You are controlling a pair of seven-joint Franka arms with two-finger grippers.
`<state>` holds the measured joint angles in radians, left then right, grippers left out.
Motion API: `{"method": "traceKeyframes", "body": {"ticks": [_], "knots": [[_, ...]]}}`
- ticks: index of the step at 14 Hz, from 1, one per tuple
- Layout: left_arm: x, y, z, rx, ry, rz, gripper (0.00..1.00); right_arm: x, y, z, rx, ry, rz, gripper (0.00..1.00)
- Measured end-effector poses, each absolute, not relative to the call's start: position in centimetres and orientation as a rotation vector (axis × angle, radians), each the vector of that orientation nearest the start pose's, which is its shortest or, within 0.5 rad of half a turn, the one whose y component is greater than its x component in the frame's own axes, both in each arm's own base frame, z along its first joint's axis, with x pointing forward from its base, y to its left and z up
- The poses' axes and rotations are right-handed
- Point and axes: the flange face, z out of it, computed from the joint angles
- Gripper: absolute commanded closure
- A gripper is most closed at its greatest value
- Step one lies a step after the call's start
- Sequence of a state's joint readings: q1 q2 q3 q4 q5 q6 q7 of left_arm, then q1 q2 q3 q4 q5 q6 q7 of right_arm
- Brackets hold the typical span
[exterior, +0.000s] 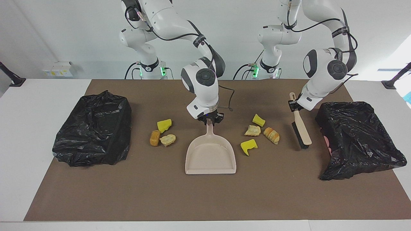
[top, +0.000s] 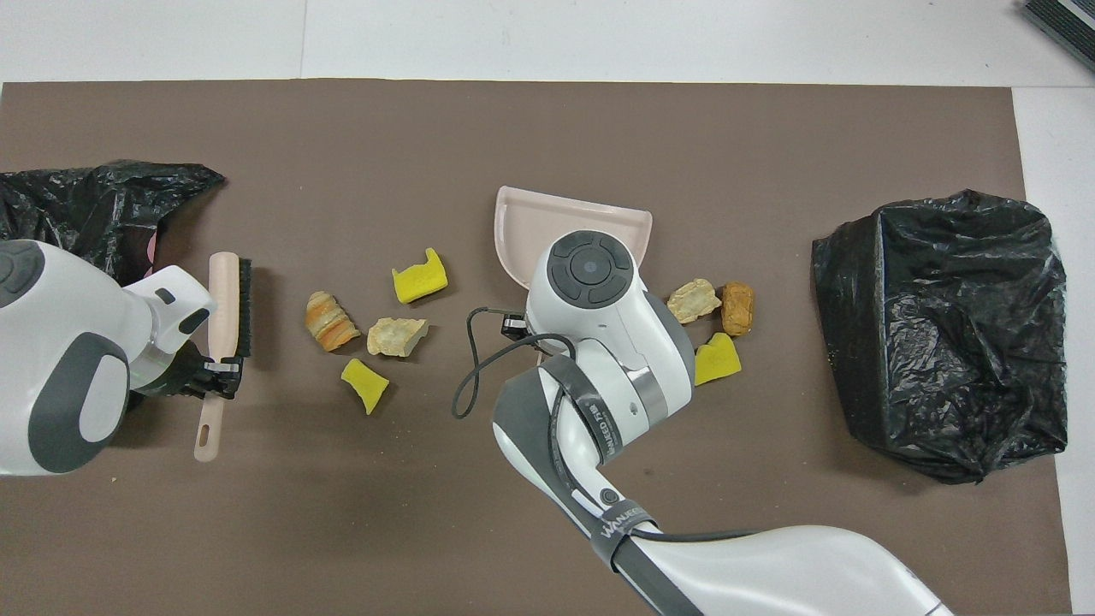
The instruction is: Sweep and dump trash in bin
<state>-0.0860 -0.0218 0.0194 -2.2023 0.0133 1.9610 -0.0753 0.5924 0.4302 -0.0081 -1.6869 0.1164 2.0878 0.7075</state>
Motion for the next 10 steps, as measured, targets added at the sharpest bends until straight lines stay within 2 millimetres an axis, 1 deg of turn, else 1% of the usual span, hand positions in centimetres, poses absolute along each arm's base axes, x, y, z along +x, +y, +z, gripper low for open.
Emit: {"method": "traceKeyframes", "body": {"ticks": [1,3,5,6,8,9,10], "knots": [[49.6,-3.5,37.0,-3.095,0.007,0.346,1.0,55.0,37.0,34.8,-3.068,0.237,0.123,1.0],[49.1,-4.6,36.1,-3.091,0.042,0.352,1.0,55.3,36.7,35.3,-3.069,0.063,0.106,1.0],[48.6,-5.6,35.3,-3.09,0.047,0.341,1.0,55.8,35.4,36.8,-3.06,-0.123,0.09,1.0],[48.5,-6.2,35.2,-3.088,0.024,0.334,1.0,55.7,34.3,37.7,-3.061,-0.247,0.122,1.0],[48.1,-7.5,35.2,-3.079,-0.029,0.328,1.0,54.8,32.8,39.4,-3.07,-0.552,0.189,1.0],[47.9,-8.1,35.2,-3.075,-0.042,0.327,1.0,54.3,32.3,39.9,-3.077,-0.662,0.194,1.0],[47.7,-8.4,35.1,-3.073,-0.054,0.326,1.0,53.6,31.9,39.9,-3.07,-0.767,0.19,1.0]]}}
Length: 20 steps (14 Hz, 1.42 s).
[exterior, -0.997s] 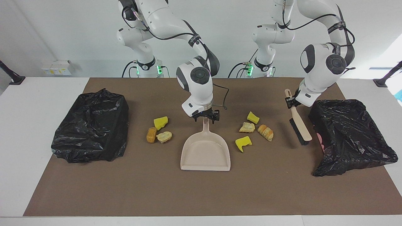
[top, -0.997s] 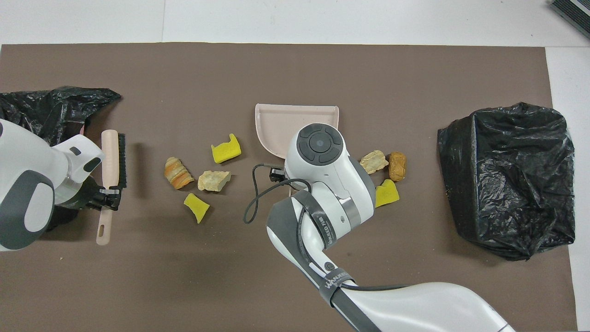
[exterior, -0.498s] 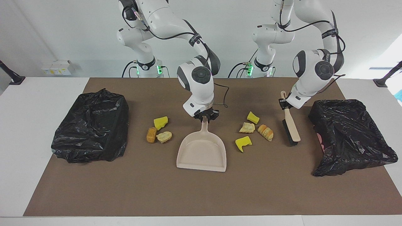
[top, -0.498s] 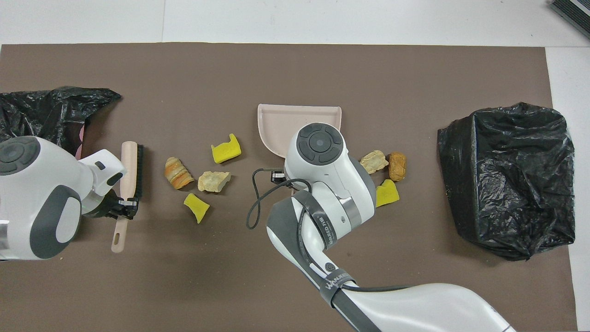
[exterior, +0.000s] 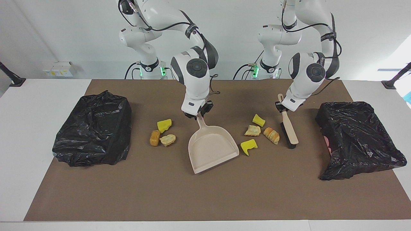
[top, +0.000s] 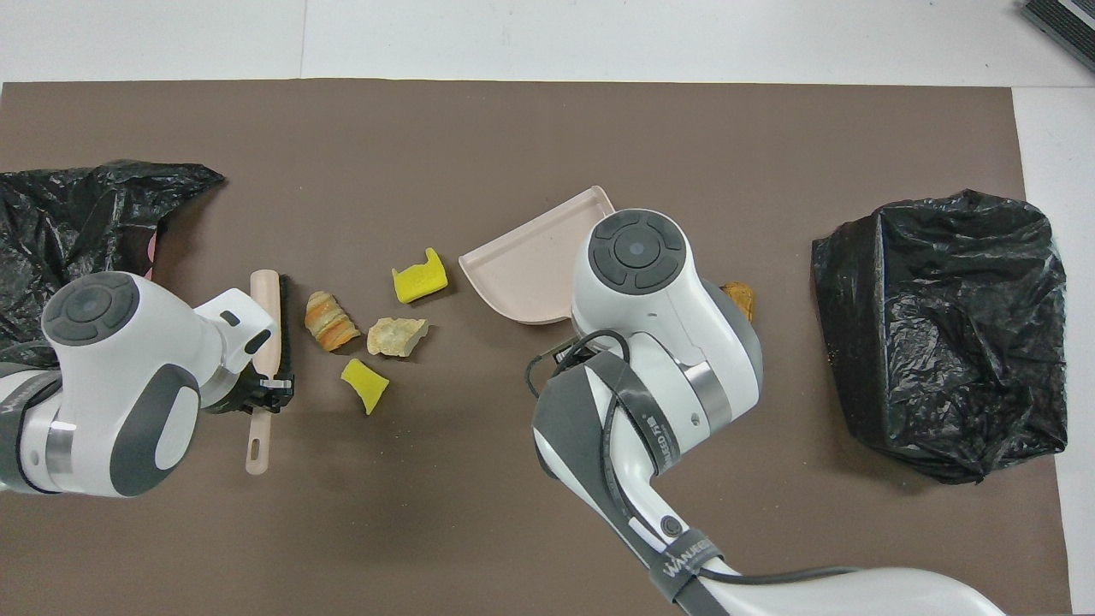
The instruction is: Sweep and dump trash in bin
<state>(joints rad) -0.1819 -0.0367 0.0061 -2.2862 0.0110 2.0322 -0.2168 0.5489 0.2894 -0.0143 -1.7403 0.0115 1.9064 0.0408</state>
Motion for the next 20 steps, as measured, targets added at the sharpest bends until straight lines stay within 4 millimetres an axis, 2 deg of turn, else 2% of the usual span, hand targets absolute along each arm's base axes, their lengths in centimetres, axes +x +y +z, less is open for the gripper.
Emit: {"method": "traceKeyframes", "body": {"ticks": [2,4,6,8,11,15,18,20], "knots": [[47.3,-9.0,35.1,-3.067,-0.096,0.322,1.0,52.8,31.3,38.9,-2.957,-1.113,0.151,1.0],[46.8,-9.8,35.0,-3.067,-0.148,0.319,1.0,53.3,29.3,37.5,-2.775,-1.486,0.153,1.0],[46.4,-10.9,34.9,-3.059,-0.21,0.317,1.0,54.1,27.2,37.1,-2.614,-1.729,0.17,1.0],[45.7,-12.9,34.5,-3.049,-0.269,0.293,1.0,54.1,26.9,36.7,-2.493,-1.884,0.18,1.0],[45.1,-14.7,34.0,-3.057,-0.314,0.271,1.0,53.3,28.3,36.3,-2.439,-1.946,0.188,1.0],[45.0,-15.1,34.0,-3.065,-0.327,0.274,1.0,52.0,30.7,36.3,-2.511,-1.866,0.184,1.0],[44.8,-15.8,34.1,-3.093,-0.344,0.28,1.0,51.9,31.0,36.3,-2.546,-1.822,0.185,1.0],[44.5,-17.2,34.2,-3.121,-0.333,0.284,1.0,51.9,30.9,36.3,-2.55,-1.816,0.185,1.0]]}}
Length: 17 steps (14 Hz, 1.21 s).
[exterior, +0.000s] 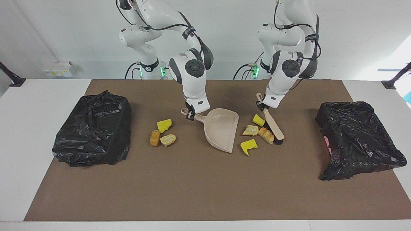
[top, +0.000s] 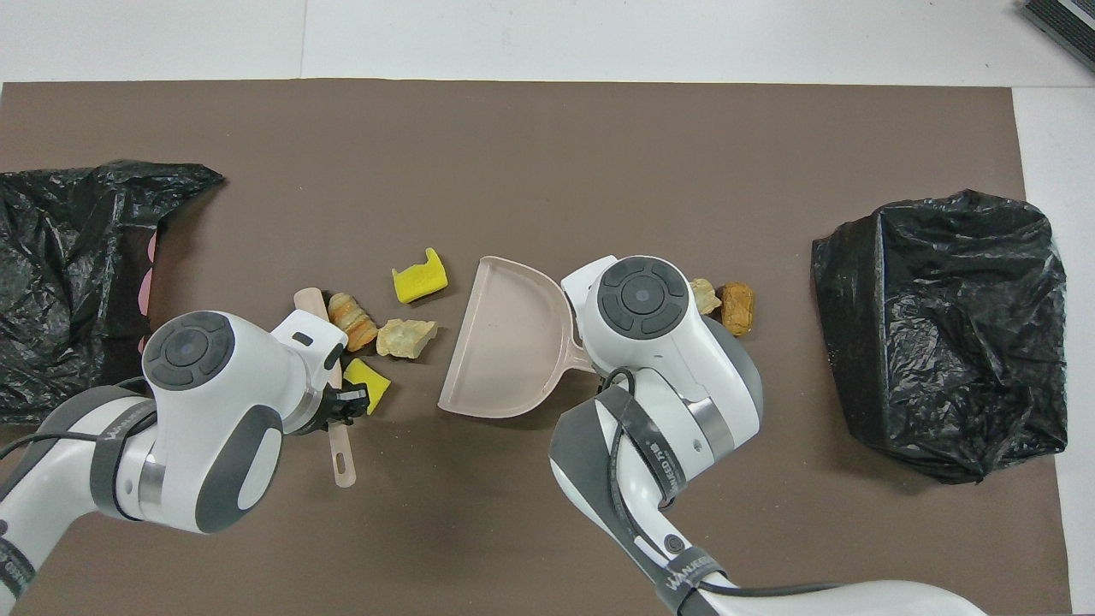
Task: Sweep and dump trash in bin
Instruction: 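Sweep the sponge and chunks into the dustpan with the left gripper's brush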
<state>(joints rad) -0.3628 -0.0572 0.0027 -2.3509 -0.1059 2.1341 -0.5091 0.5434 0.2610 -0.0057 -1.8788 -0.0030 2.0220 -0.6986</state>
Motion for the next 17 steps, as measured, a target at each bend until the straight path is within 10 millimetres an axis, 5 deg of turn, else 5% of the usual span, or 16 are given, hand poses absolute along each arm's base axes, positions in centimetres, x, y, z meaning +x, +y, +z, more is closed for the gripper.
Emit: {"method": "traceKeyframes", "body": {"ticks": [5,10,13,17], "knots": [[41.8,-25.2,35.1,-3.221,-0.147,0.247,1.0,51.9,30.9,36.3,-2.553,-1.812,0.185,1.0],[39.5,-32.4,38.2,-3.301,0.037,0.204,1.0,51.9,30.8,36.2,-2.558,-1.805,0.187,1.0],[41.0,-33.2,40.1,-3.318,0.036,0.195,1.0,51.9,30.8,36.2,-2.559,-1.804,0.188,1.0],[44.4,-31.1,43.4,-3.344,-0.066,0.163,1.0,52.0,30.4,36.1,-2.55,-1.815,0.192,1.0]]}}
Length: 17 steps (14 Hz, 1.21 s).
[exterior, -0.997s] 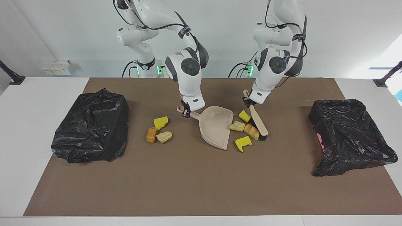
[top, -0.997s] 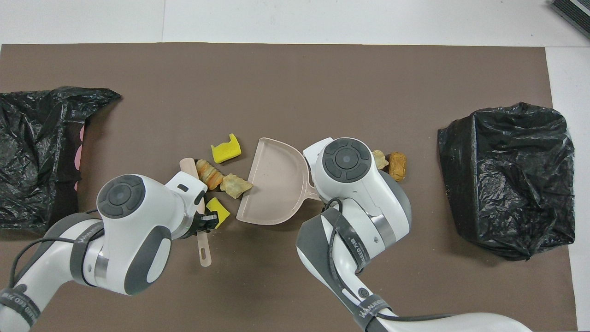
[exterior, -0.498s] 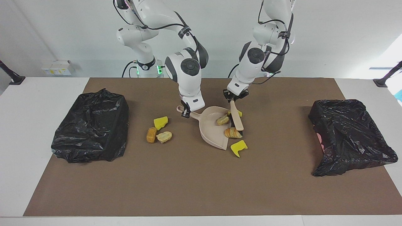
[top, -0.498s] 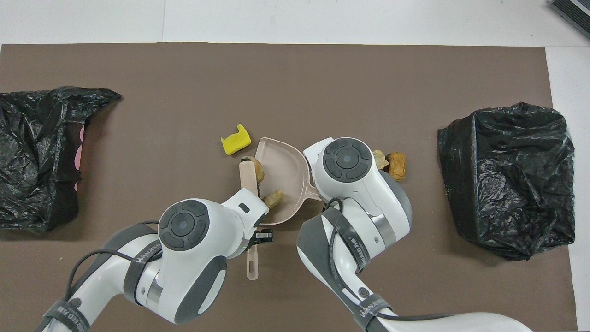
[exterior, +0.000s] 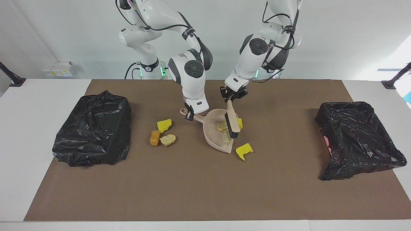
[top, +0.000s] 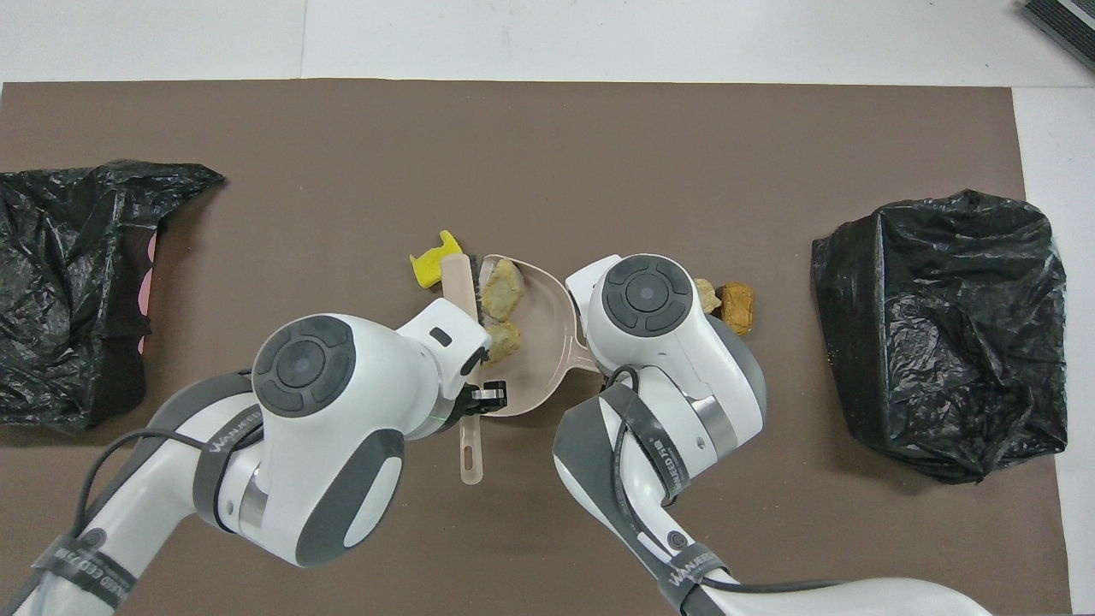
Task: Sweep and dump trash in bin
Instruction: 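Sweep the sponge and chunks into the dustpan with the left gripper's brush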
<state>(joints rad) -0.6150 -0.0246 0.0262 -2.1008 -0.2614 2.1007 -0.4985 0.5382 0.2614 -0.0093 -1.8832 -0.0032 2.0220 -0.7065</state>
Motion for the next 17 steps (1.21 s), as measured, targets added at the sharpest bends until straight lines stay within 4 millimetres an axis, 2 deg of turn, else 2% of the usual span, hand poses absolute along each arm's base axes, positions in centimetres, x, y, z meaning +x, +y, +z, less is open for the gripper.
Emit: {"method": "traceKeyframes", "body": {"ticks": [2,5,8,10,11,13,15,17], "knots": [[46.5,-28.7,44.2,-3.332,-0.142,0.181,1.0,52.2,30.2,36.1,-2.528,-1.845,0.192,1.0],[49.2,-24.5,43.3,-3.311,-0.111,0.165,1.0,52.4,29.7,36.0,-2.53,-1.84,0.196,1.0],[51.6,-21.1,40.0,-3.297,-0.01,0.194,1.0,52.1,30.1,35.9,-2.621,-1.719,0.2,1.0],[52.7,-19.7,37.4,-3.273,0.027,0.223,1.0,52.0,30.2,35.8,-2.636,-1.697,0.202,1.0],[52.8,-19.7,36.1,-3.256,0.045,0.245,1.0,52.0,30.2,35.8,-2.639,-1.692,0.203,1.0],[52.3,-20.9,34.7,-3.233,0.102,0.286,1.0,52.0,30.1,35.7,-2.641,-1.689,0.205,1.0],[50.8,-23.9,34.7,-3.218,0.203,0.311,1.0,52.0,30.1,35.7,-2.641,-1.689,0.206,1.0],[48.2,-27.8,34.9,-3.192,0.332,0.337,1.0,52.0,30.1,35.7,-2.641,-1.688,0.207,1.0]]}}
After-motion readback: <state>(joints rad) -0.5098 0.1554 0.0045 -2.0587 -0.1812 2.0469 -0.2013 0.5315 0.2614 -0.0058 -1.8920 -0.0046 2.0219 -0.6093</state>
